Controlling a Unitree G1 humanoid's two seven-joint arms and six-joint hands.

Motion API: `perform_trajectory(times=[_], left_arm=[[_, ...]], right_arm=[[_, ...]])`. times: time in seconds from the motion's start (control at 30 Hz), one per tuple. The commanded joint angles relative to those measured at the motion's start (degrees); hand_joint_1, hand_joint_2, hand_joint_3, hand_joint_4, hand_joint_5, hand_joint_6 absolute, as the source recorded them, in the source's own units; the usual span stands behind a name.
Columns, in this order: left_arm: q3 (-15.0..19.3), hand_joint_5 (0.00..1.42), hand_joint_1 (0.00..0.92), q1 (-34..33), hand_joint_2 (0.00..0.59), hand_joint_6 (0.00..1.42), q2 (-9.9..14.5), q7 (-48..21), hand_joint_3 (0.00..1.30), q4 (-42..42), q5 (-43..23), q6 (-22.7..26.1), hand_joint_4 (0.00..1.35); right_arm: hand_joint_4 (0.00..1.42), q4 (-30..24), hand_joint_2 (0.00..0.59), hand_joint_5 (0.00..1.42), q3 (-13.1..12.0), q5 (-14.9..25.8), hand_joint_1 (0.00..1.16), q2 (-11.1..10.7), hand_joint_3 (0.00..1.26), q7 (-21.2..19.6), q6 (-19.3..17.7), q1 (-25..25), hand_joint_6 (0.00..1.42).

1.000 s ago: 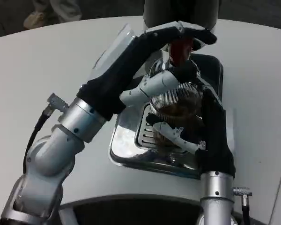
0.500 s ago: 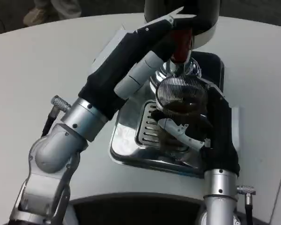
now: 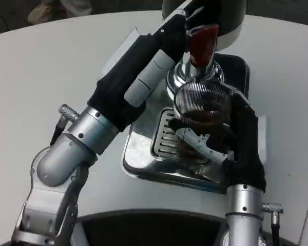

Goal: Grasp the cup under the faucet to collect the drink, then remove the cup.

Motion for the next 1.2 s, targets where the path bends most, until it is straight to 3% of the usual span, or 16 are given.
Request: perform_trajectory(times=[0.03, 0.3, 0.77, 1.2], left_arm=[[0.6, 0.16, 0.035, 1.2, 0.093, 0.12, -0.2, -0.6, 0.08, -2.3, -0.8, 1.2, 0.05], [1.4, 0.17, 0.031, 2.5, 0.095, 0.12, 1.0, -0.1, 0.09, -7.0, -0.5, 3.0, 0.07], [2.4, 0.17, 0.019, 5.9, 0.086, 0.12, 4.2, 0.8, 0.1, -15.8, 4.2, 1.5, 0.08], [4.9, 0.18, 0.001, 9.4, 0.082, 0.14, 7.4, 1.7, 0.1, -22.7, 6.9, 1.5, 0.09]], right_arm=[[0.64, -0.2, 0.163, 0.71, -0.6, 0.6, 0.99, 0.0, 0.5, -0.2, 1.0, 2.1, 0.62], [0.66, -2.1, 0.17, 0.71, -0.5, 0.6, 0.99, 0.0, 0.5, -0.1, 0.9, 2.8, 0.62], [0.67, -7.4, 0.179, 0.73, 0.4, 0.3, 0.99, 0.4, 0.51, 1.0, 1.0, 6.5, 0.64], [0.69, -16.0, 0.179, 0.75, 2.6, 0.7, 0.99, -0.3, 0.54, 2.9, 1.4, 13.0, 0.65]])
